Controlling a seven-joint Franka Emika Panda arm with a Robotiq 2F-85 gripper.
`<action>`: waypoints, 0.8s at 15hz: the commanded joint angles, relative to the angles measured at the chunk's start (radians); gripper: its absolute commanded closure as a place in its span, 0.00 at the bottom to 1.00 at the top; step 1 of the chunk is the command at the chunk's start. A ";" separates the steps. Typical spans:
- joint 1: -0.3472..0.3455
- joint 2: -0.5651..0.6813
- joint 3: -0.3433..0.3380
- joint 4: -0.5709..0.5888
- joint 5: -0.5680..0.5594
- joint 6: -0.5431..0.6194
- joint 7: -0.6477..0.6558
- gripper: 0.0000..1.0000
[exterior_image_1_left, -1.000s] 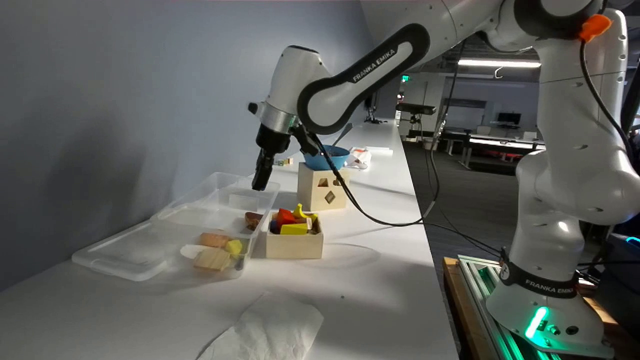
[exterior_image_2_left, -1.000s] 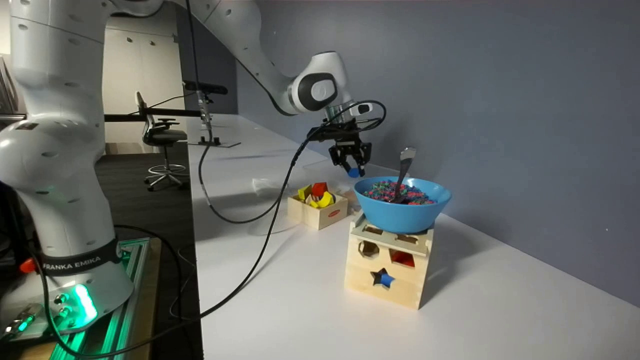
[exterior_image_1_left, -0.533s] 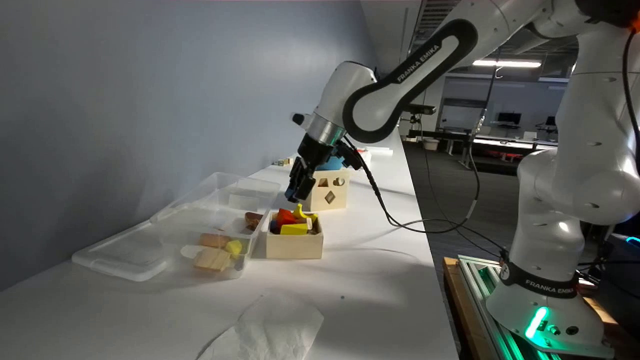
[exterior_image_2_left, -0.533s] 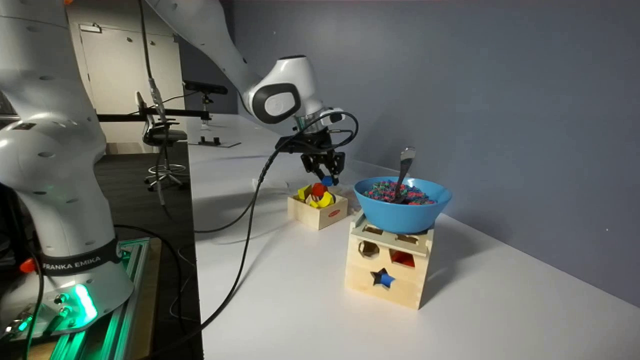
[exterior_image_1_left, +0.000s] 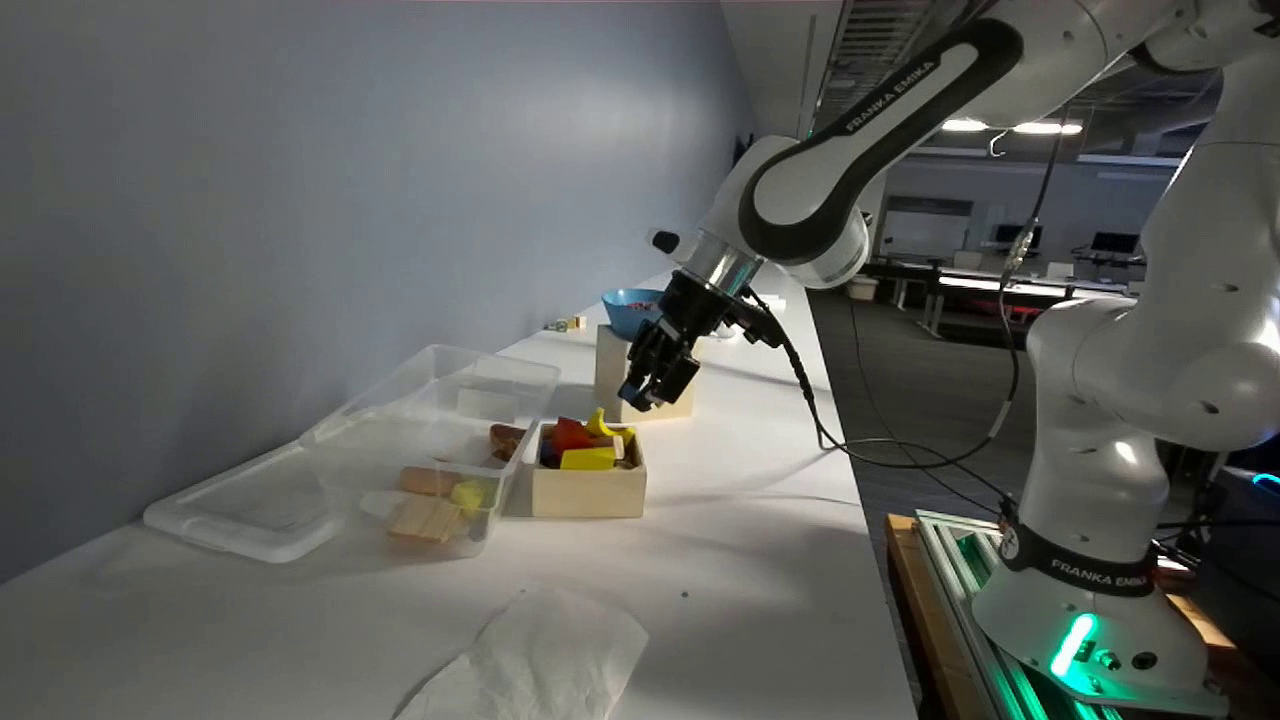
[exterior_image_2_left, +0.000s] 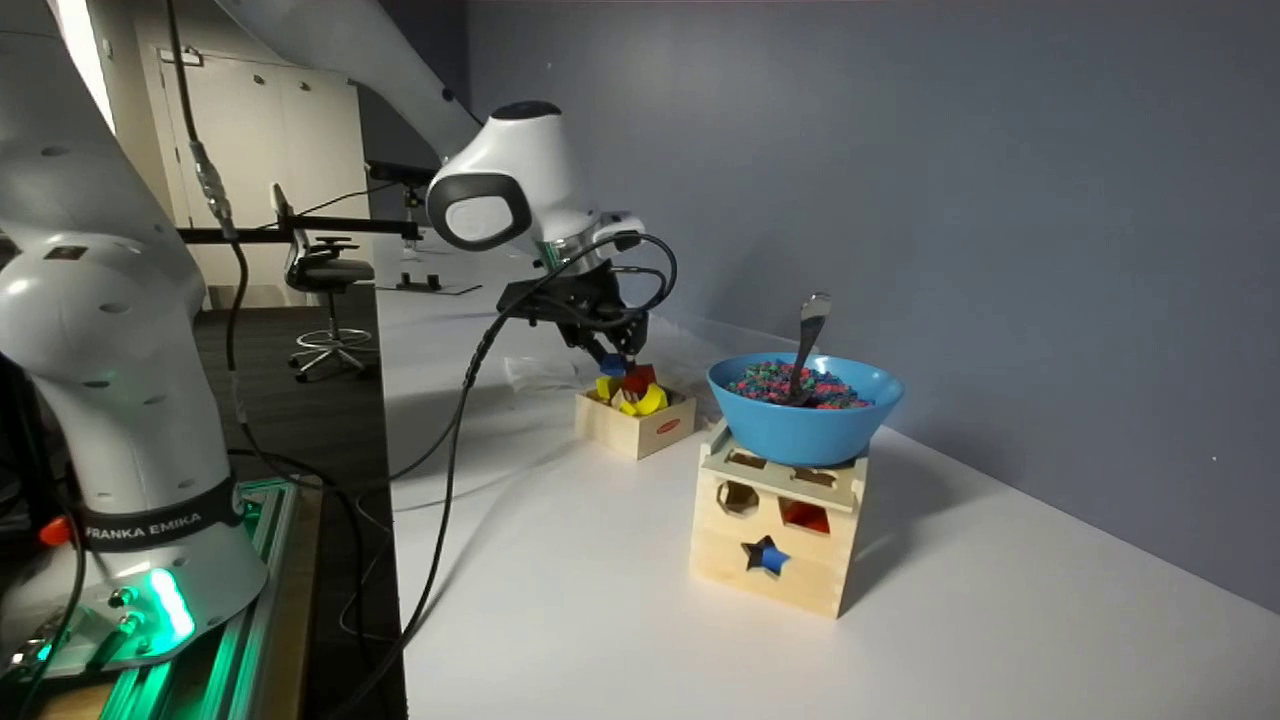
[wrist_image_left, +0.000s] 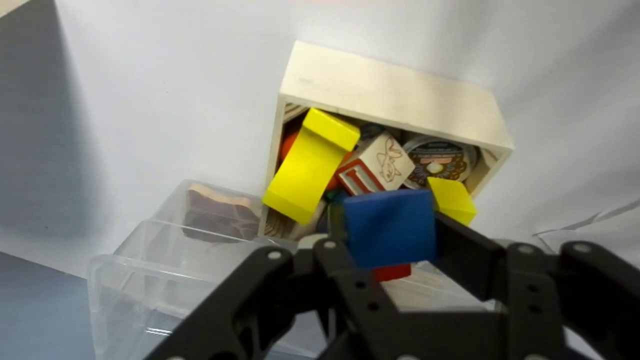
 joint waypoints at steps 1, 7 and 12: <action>0.034 -0.042 -0.038 0.010 0.014 -0.124 -0.107 0.82; 0.068 0.048 -0.065 0.121 -0.024 -0.252 -0.103 0.82; 0.044 0.127 -0.039 0.213 -0.039 -0.339 -0.092 0.82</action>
